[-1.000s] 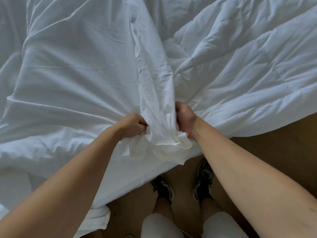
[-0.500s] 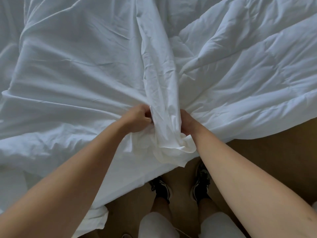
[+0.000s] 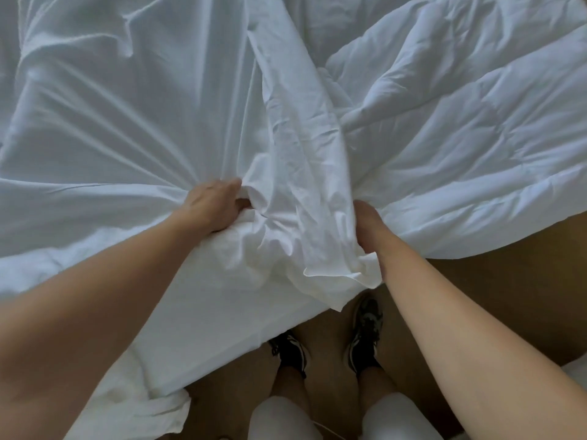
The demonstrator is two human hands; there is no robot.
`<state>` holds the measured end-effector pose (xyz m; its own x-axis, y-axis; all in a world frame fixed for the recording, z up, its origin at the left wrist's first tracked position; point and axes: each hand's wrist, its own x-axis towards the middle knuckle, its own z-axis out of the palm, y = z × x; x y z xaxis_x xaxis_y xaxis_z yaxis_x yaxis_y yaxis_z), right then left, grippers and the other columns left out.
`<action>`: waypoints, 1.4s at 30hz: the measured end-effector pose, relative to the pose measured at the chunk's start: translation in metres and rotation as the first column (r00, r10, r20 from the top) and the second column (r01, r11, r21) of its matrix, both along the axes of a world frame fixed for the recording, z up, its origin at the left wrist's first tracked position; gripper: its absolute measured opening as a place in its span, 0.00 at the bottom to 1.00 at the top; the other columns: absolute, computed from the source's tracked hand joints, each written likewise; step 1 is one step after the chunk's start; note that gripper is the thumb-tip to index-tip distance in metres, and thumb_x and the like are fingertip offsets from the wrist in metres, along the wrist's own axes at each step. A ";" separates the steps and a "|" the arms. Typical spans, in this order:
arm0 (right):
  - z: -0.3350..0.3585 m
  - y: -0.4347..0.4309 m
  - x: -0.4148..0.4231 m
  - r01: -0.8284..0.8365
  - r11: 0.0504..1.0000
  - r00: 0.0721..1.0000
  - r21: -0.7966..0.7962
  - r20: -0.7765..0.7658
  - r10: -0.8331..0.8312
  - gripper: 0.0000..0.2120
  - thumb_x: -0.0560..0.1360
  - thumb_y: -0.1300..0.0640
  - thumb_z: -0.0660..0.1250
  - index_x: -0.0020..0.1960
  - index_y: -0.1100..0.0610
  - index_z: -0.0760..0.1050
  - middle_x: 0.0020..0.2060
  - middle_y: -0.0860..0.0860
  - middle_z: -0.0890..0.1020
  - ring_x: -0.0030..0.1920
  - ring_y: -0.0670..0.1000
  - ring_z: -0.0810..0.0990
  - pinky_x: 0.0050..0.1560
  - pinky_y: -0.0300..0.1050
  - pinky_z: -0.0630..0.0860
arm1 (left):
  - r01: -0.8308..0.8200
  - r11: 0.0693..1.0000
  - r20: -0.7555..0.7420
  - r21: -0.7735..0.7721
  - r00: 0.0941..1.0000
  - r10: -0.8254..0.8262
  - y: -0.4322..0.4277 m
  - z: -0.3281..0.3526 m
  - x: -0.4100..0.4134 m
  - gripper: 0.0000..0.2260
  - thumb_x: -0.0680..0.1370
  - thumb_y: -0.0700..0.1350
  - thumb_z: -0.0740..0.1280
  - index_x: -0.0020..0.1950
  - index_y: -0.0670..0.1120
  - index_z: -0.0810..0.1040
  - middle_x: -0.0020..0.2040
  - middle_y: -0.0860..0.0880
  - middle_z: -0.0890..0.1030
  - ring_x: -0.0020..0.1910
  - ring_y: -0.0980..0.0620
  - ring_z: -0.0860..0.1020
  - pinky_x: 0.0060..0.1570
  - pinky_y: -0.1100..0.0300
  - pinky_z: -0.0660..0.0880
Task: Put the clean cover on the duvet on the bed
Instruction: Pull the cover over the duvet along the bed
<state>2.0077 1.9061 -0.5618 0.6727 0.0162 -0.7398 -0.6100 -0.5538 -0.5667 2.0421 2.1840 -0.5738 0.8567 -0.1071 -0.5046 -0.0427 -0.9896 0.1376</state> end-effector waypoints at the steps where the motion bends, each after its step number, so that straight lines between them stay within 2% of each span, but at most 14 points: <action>1: -0.001 -0.009 -0.001 0.040 0.999 0.999 -0.003 -0.003 -0.040 0.17 0.83 0.63 0.58 0.36 0.53 0.69 0.33 0.48 0.74 0.34 0.46 0.71 0.39 0.41 0.71 | 0.006 1.000 0.009 -0.009 1.000 -0.006 0.009 0.002 -0.001 0.18 0.81 0.60 0.64 0.57 0.46 0.74 0.57 0.36 0.81 0.56 0.35 0.79 0.50 0.48 0.73; 4: 0.000 -0.029 -0.009 0.237 0.971 0.969 -0.006 -0.075 -0.237 0.19 0.83 0.64 0.55 0.34 0.57 0.67 0.28 0.51 0.72 0.28 0.49 0.71 0.32 0.40 0.70 | -0.014 0.999 0.053 -0.051 0.998 0.017 0.030 0.008 -0.009 0.16 0.80 0.60 0.66 0.55 0.48 0.74 0.55 0.35 0.82 0.55 0.33 0.79 0.50 0.48 0.73; 8: 0.005 -0.031 -0.016 0.209 0.978 0.974 -0.012 -0.083 -0.209 0.18 0.83 0.64 0.57 0.35 0.55 0.70 0.28 0.49 0.74 0.31 0.49 0.71 0.34 0.41 0.70 | -0.075 0.992 0.063 -0.102 0.995 0.081 0.035 0.013 -0.019 0.13 0.78 0.59 0.69 0.53 0.50 0.76 0.52 0.38 0.83 0.52 0.33 0.80 0.49 0.48 0.75; 13: 0.004 -0.038 -0.010 0.352 0.933 0.923 0.071 -0.190 -0.333 0.16 0.81 0.61 0.60 0.34 0.57 0.72 0.19 0.47 0.74 0.26 0.50 0.73 0.30 0.42 0.70 | -0.104 0.991 0.076 -0.084 0.991 0.111 0.033 0.010 -0.023 0.13 0.78 0.62 0.66 0.50 0.52 0.74 0.47 0.42 0.82 0.48 0.37 0.80 0.43 0.51 0.72; 18: 0.001 -0.046 -0.007 0.422 0.903 0.896 0.085 -0.192 -0.401 0.14 0.78 0.62 0.60 0.34 0.58 0.72 0.20 0.48 0.73 0.21 0.48 0.71 0.25 0.40 0.68 | -0.105 0.992 0.074 -0.063 0.991 0.110 0.030 0.010 -0.025 0.14 0.79 0.62 0.65 0.50 0.51 0.73 0.40 0.48 0.76 0.45 0.38 0.78 0.41 0.51 0.71; 20: -0.001 -0.043 -0.008 0.383 0.923 0.922 0.031 -0.078 -0.380 0.14 0.76 0.62 0.59 0.32 0.58 0.68 0.21 0.48 0.71 0.25 0.50 0.68 0.27 0.41 0.64 | -0.109 0.992 0.086 -0.064 0.990 0.114 0.030 0.009 -0.026 0.14 0.79 0.61 0.65 0.49 0.50 0.73 0.40 0.48 0.75 0.45 0.38 0.78 0.41 0.51 0.71; 23: 0.000 -0.043 -0.003 0.349 0.931 0.926 -0.110 0.196 -0.323 0.22 0.75 0.43 0.64 0.31 0.56 0.64 0.25 0.49 0.68 0.31 0.52 0.64 0.31 0.46 0.62 | -0.137 0.990 0.090 -0.024 0.986 0.138 0.024 0.008 -0.028 0.14 0.79 0.60 0.65 0.53 0.50 0.75 0.45 0.44 0.81 0.48 0.38 0.79 0.43 0.50 0.73; 26: 0.017 -0.044 0.002 0.391 0.920 0.906 0.035 0.163 -0.391 0.36 0.68 0.21 0.60 0.31 0.55 0.69 0.26 0.48 0.74 0.30 0.50 0.73 0.38 0.47 0.72 | -0.146 0.989 0.201 -0.002 0.969 0.143 0.004 0.012 -0.031 0.15 0.77 0.54 0.69 0.56 0.46 0.75 0.51 0.41 0.79 0.50 0.36 0.78 0.44 0.47 0.74; 28: 0.031 -0.029 -0.002 0.172 0.985 0.974 -0.014 0.149 -0.168 0.41 0.59 0.14 0.58 0.37 0.54 0.74 0.30 0.42 0.79 0.34 0.46 0.77 0.42 0.48 0.77 | -0.052 0.997 0.344 -0.058 0.936 0.069 -0.018 0.016 -0.033 0.19 0.71 0.52 0.74 0.57 0.43 0.77 0.52 0.39 0.77 0.49 0.35 0.77 0.48 0.44 0.74; 30: 0.034 0.001 -0.016 -0.134 0.960 0.966 -0.248 0.184 0.182 0.42 0.58 0.14 0.59 0.48 0.51 0.76 0.42 0.45 0.81 0.45 0.49 0.79 0.50 0.52 0.76 | 0.092 0.993 0.415 -0.078 0.909 -0.052 -0.048 0.016 -0.035 0.25 0.68 0.59 0.74 0.60 0.49 0.78 0.55 0.42 0.75 0.52 0.37 0.74 0.52 0.45 0.69; 33: 0.026 0.037 -0.038 -0.267 0.768 0.852 -0.582 0.230 0.470 0.22 0.72 0.38 0.67 0.55 0.55 0.77 0.49 0.53 0.79 0.54 0.57 0.76 0.54 0.54 0.68 | 0.097 0.995 0.250 -0.010 0.964 -0.091 -0.086 0.008 -0.031 0.32 0.67 0.65 0.72 0.68 0.56 0.73 0.65 0.45 0.71 0.62 0.37 0.70 0.61 0.43 0.65; 36: 0.014 0.025 -0.044 -0.148 0.832 0.894 -0.534 0.287 0.343 0.12 0.78 0.48 0.64 0.47 0.57 0.79 0.44 0.53 0.81 0.48 0.56 0.79 0.50 0.51 0.72 | -0.052 0.996 0.145 0.076 0.989 0.040 -0.097 -0.001 -0.018 0.27 0.70 0.57 0.69 0.67 0.51 0.70 0.60 0.44 0.75 0.61 0.39 0.73 0.60 0.44 0.64; 39: 0.004 -0.006 -0.043 0.108 0.953 0.965 -0.282 0.261 -0.032 0.15 0.80 0.49 0.64 0.41 0.57 0.77 0.37 0.52 0.81 0.38 0.54 0.81 0.36 0.45 0.75 | -0.042 0.988 0.187 0.147 0.982 0.014 -0.096 -0.010 -0.009 0.15 0.73 0.42 0.62 0.59 0.47 0.71 0.53 0.46 0.80 0.54 0.42 0.76 0.51 0.48 0.62; 42: -0.008 -0.052 -0.034 0.497 0.859 0.863 -0.126 0.181 -0.473 0.09 0.79 0.54 0.65 0.43 0.57 0.76 0.40 0.53 0.81 0.41 0.55 0.82 0.35 0.43 0.75 | 0.010 0.992 0.193 0.124 0.981 -0.034 -0.096 -0.017 -0.012 0.13 0.72 0.37 0.60 0.53 0.49 0.76 0.50 0.45 0.83 0.52 0.41 0.78 0.51 0.49 0.62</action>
<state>1.9740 1.8539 -0.5699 0.6591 -0.4511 -0.6018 -0.7470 -0.3000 -0.5933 2.0301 2.0885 -0.5906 0.9378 -0.0746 -0.3390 -0.0784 -0.9969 0.0024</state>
